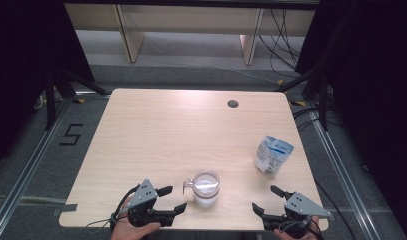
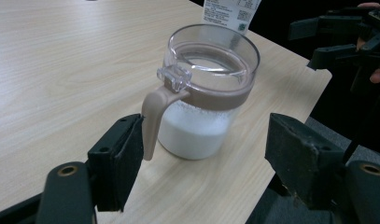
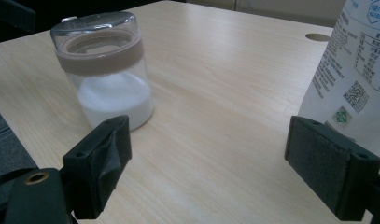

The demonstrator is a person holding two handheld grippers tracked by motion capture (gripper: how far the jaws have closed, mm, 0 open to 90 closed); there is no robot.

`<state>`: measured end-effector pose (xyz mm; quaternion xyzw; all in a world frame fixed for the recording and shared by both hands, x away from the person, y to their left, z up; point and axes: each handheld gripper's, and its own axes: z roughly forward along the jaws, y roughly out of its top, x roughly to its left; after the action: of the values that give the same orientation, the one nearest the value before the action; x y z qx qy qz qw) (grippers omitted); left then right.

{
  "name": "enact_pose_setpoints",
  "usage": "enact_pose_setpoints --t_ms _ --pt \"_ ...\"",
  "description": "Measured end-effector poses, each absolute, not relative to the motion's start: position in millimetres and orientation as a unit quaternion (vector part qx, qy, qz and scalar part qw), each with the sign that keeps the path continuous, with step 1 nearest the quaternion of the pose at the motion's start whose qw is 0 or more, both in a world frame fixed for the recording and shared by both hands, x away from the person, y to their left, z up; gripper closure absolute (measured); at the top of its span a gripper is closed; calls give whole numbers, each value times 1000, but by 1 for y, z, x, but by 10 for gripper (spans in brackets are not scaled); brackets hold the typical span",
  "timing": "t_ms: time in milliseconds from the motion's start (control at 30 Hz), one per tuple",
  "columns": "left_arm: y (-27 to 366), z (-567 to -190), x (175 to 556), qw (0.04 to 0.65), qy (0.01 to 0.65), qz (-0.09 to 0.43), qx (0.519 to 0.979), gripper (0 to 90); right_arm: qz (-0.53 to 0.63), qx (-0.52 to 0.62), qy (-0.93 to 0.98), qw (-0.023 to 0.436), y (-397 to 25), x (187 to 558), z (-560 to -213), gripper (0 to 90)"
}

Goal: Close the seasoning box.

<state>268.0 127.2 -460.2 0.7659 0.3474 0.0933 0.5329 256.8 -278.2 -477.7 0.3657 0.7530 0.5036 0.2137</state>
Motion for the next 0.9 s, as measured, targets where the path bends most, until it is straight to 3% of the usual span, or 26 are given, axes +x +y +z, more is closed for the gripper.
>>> enact_pose_setpoints --t_ms 900 --pt "138 -480 249 504 338 93 790 245 489 374 763 198 -277 241 -481 156"
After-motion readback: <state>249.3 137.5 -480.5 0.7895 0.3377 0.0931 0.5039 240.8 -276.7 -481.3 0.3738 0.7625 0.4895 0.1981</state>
